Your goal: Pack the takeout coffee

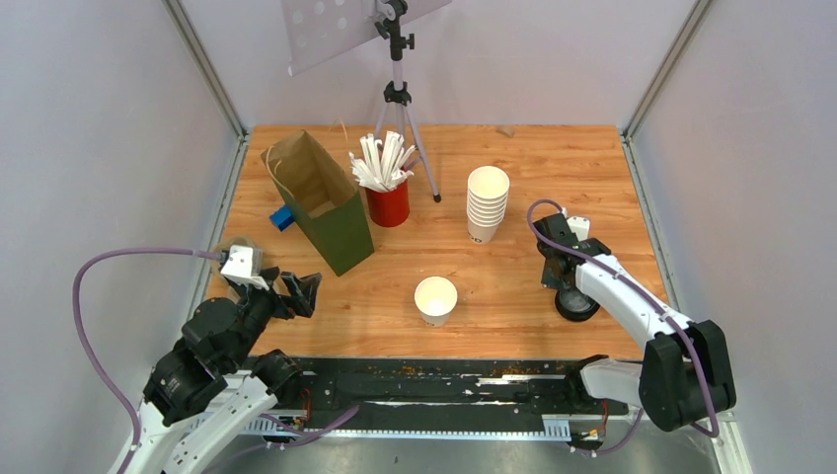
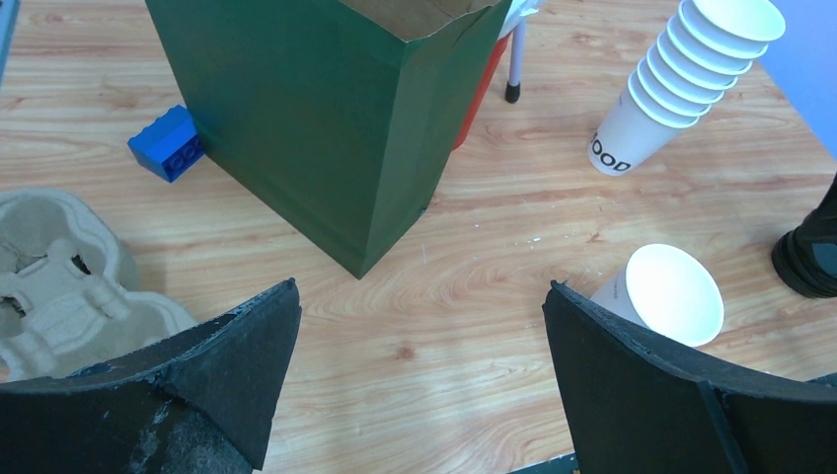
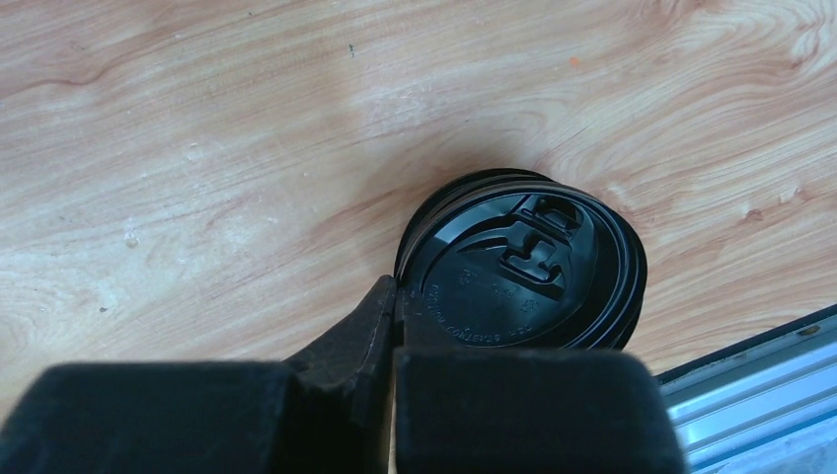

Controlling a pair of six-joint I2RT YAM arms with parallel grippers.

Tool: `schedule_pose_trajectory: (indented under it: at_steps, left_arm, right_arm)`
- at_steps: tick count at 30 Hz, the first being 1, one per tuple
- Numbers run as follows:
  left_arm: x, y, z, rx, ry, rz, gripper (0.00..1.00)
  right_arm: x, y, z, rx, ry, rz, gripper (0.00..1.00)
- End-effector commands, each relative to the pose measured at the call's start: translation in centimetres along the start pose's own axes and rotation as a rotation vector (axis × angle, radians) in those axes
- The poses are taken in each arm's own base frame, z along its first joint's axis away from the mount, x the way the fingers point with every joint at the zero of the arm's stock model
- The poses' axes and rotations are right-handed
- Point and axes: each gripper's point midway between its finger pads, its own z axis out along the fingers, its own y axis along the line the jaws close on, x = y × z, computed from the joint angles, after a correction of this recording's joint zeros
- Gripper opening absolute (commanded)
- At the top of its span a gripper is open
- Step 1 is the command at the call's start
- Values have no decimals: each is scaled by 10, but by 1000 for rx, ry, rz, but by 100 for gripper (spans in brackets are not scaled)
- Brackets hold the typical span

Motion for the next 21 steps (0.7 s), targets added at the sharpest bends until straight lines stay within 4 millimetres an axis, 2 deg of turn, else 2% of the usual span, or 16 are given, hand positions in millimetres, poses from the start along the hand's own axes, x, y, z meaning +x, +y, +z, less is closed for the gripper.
schedule_pose_trajectory:
  at_steps: [1, 21]
  left_arm:
    - [-8, -3, 1, 6, -31, -21, 100]
    - [-7, -3, 2, 6, -24, -18, 100]
  right_arm:
    - [-14, 4, -9, -40, -42, 4, 0]
    - [-37, 2, -49, -103, -102, 35, 0]
